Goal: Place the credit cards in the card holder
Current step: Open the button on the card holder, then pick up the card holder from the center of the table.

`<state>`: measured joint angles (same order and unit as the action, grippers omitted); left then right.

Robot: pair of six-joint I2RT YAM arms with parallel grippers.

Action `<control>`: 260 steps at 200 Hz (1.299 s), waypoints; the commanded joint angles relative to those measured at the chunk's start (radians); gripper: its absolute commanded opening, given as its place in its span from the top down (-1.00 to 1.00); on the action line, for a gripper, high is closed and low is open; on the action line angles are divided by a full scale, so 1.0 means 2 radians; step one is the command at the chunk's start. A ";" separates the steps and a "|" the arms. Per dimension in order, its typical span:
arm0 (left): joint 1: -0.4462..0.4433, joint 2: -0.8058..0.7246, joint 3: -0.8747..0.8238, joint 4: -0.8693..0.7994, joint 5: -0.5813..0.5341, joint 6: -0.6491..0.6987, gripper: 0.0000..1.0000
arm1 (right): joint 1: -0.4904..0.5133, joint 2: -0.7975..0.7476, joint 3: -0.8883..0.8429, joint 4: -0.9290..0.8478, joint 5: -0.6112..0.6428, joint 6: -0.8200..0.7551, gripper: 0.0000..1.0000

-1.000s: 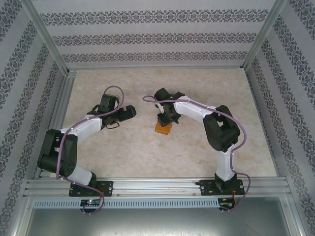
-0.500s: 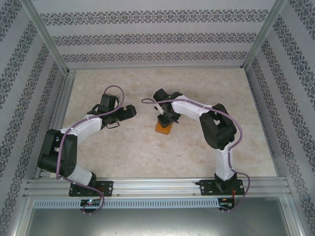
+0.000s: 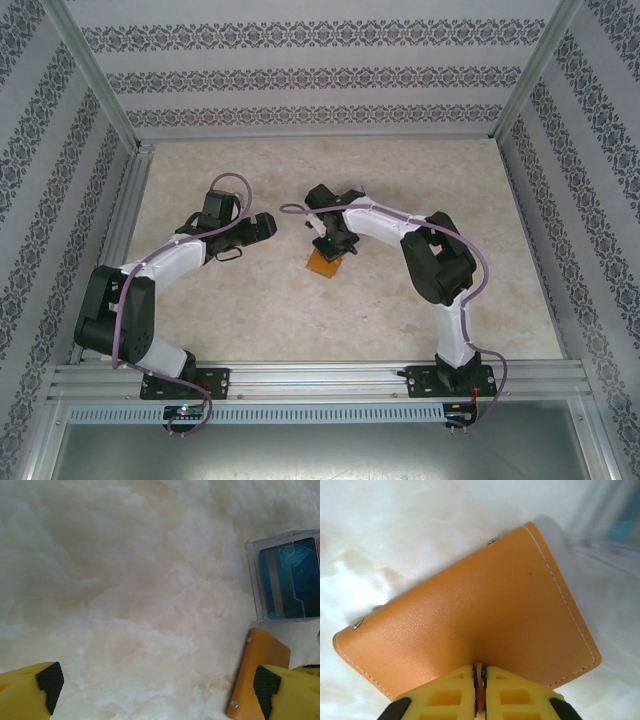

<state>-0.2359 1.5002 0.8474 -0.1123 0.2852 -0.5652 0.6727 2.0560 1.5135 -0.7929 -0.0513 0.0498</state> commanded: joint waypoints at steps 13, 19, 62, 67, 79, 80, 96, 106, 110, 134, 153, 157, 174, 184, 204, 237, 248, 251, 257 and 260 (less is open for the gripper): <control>-0.007 -0.019 -0.008 -0.002 0.007 0.005 -0.99 | 0.029 -0.028 -0.004 0.005 -0.030 0.023 0.81; -0.007 -0.023 -0.008 -0.006 0.008 0.007 -0.99 | 0.031 -0.034 -0.005 0.008 -0.030 0.026 0.81; -0.007 -0.042 -0.003 -0.014 0.029 0.007 -0.99 | 0.027 -0.116 -0.052 0.068 -0.028 0.046 0.82; -0.007 -0.042 -0.002 -0.015 0.032 0.007 -0.99 | 0.026 -0.123 -0.055 0.072 -0.028 0.048 0.83; -0.007 -0.044 -0.005 -0.009 0.042 0.003 -1.00 | 0.023 -0.142 -0.067 0.087 -0.026 0.051 0.84; -0.007 -0.044 -0.005 -0.008 0.043 0.003 -1.00 | 0.023 -0.144 -0.069 0.089 -0.026 0.052 0.84; -0.007 -0.046 -0.011 0.005 0.066 0.002 -0.92 | 0.018 -0.169 -0.099 0.131 -0.028 0.061 0.85; -0.007 -0.045 -0.013 0.009 0.077 -0.003 -0.90 | 0.011 -0.180 -0.114 0.153 -0.041 0.072 0.87; -0.006 -0.045 -0.014 0.012 0.081 -0.006 -0.90 | 0.008 -0.183 -0.120 0.162 -0.046 0.075 0.87; -0.007 -0.043 -0.028 0.046 0.114 -0.032 -0.88 | -0.006 -0.194 -0.153 0.214 -0.073 0.089 0.87; -0.010 -0.036 -0.038 0.065 0.124 -0.055 -0.86 | -0.021 -0.192 -0.160 0.228 -0.096 0.103 0.87; -0.010 -0.033 -0.041 0.071 0.127 -0.059 -0.84 | -0.022 -0.193 -0.162 0.229 -0.098 0.104 0.87; -0.017 -0.023 -0.046 0.090 0.140 -0.070 -0.76 | -0.023 -0.204 -0.174 0.245 -0.104 0.105 0.87; -0.022 -0.016 -0.045 0.095 0.140 -0.073 -0.76 | -0.026 -0.210 -0.178 0.249 -0.112 0.106 0.87; -0.027 0.004 -0.046 0.118 0.157 -0.089 -0.74 | -0.029 -0.234 -0.198 0.277 -0.125 0.111 0.87; -0.028 0.023 -0.036 0.130 0.178 -0.100 -0.73 | -0.049 -0.286 -0.244 0.351 -0.168 0.142 0.87; -0.027 0.029 -0.029 0.130 0.190 -0.105 -0.73 | -0.053 -0.306 -0.259 0.375 -0.172 0.148 0.88; -0.026 0.032 -0.026 0.129 0.195 -0.108 -0.73 | -0.055 -0.310 -0.262 0.382 -0.173 0.150 0.88; -0.024 0.039 -0.021 0.133 0.208 -0.116 -0.73 | -0.059 -0.319 -0.269 0.394 -0.179 0.155 0.88; -0.023 0.042 -0.019 0.137 0.216 -0.120 -0.73 | -0.063 -0.322 -0.272 0.398 -0.184 0.159 0.88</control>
<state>-0.2806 1.5509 0.7673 0.0937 0.6193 -0.7475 0.5747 1.4921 1.0115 -0.1566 -0.3431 0.3111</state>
